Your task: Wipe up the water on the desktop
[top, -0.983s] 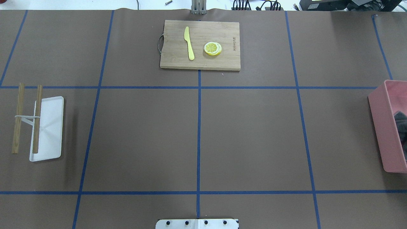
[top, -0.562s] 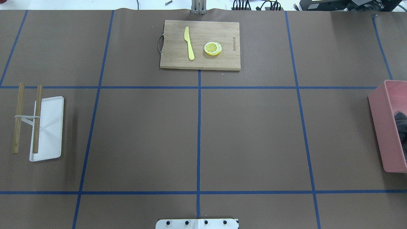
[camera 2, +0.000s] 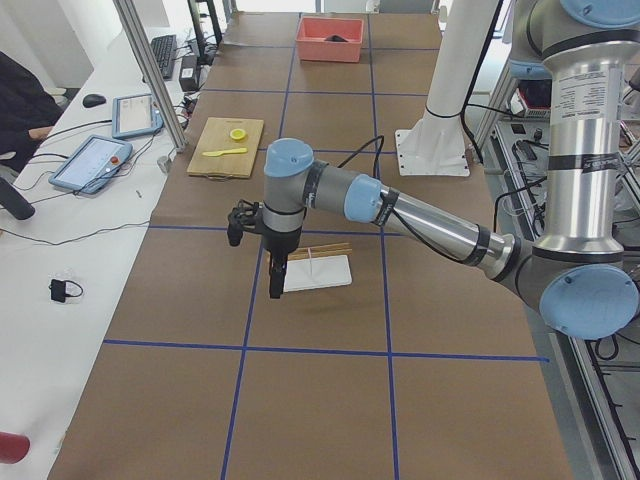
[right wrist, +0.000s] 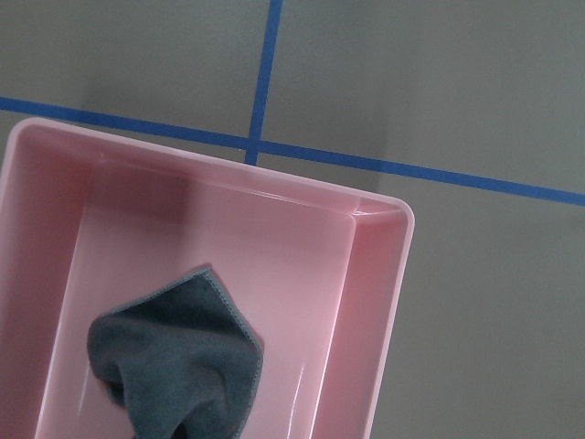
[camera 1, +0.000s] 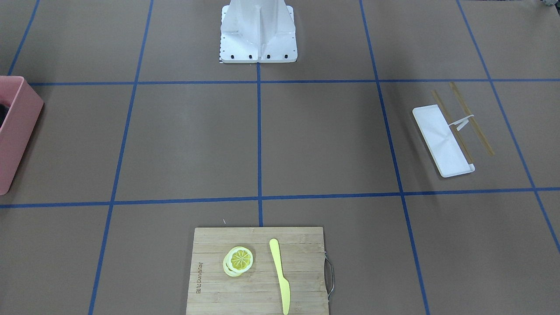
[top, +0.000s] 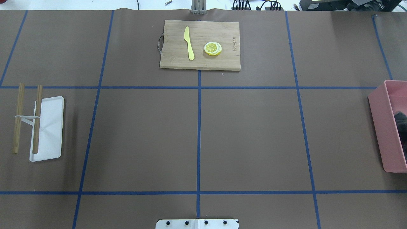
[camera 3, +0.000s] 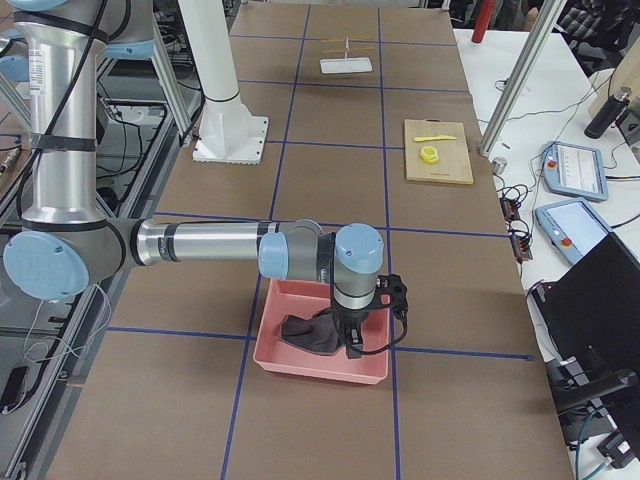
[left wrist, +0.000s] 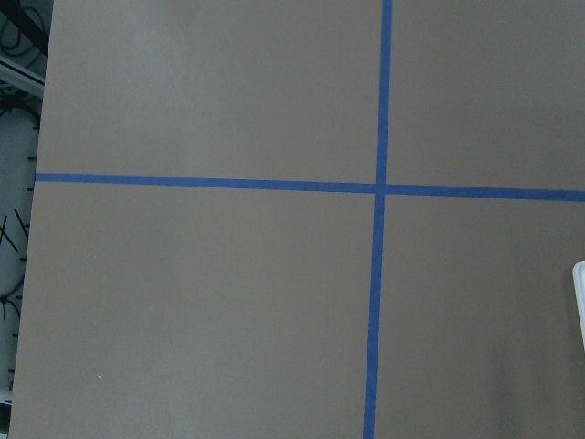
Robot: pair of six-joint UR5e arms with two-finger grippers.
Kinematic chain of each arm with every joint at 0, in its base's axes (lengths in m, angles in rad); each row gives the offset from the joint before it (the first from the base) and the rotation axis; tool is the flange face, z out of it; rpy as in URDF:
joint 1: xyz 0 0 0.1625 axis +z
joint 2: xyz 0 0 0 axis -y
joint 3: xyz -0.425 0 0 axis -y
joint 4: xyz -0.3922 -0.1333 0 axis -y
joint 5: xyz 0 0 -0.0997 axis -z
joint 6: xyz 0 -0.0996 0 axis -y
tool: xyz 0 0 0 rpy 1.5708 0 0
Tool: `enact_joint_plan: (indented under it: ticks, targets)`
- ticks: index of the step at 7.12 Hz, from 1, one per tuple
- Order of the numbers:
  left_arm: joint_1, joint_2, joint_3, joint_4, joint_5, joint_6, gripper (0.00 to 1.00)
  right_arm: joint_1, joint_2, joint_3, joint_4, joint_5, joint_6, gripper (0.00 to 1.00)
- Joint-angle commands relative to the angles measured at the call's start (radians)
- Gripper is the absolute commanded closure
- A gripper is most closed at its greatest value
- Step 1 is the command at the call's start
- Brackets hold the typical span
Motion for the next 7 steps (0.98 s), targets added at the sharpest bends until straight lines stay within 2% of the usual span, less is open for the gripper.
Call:
enact_joint_plan:
  ticks: [1, 3, 5, 7]
  targets:
    - [-0.009, 0.008, 0.032, -0.003, -0.038, 0.004, 0.02, 0.001, 0.008, -0.04, 0.017, 0.028, 0.035, 0.0]
    - [-0.009, 0.004, 0.054, -0.025, -0.038, 0.003, 0.02, -0.001, 0.013, -0.031, 0.017, 0.105, 0.059, 0.0]
    - [-0.009, -0.001, 0.054, -0.026, -0.038, -0.002, 0.02, -0.001, 0.034, 0.013, 0.019, 0.128, 0.174, 0.0]
    - [-0.006, -0.004, 0.061, -0.026, -0.038, -0.005, 0.02, -0.001, 0.033, 0.015, 0.019, 0.131, 0.176, 0.0]
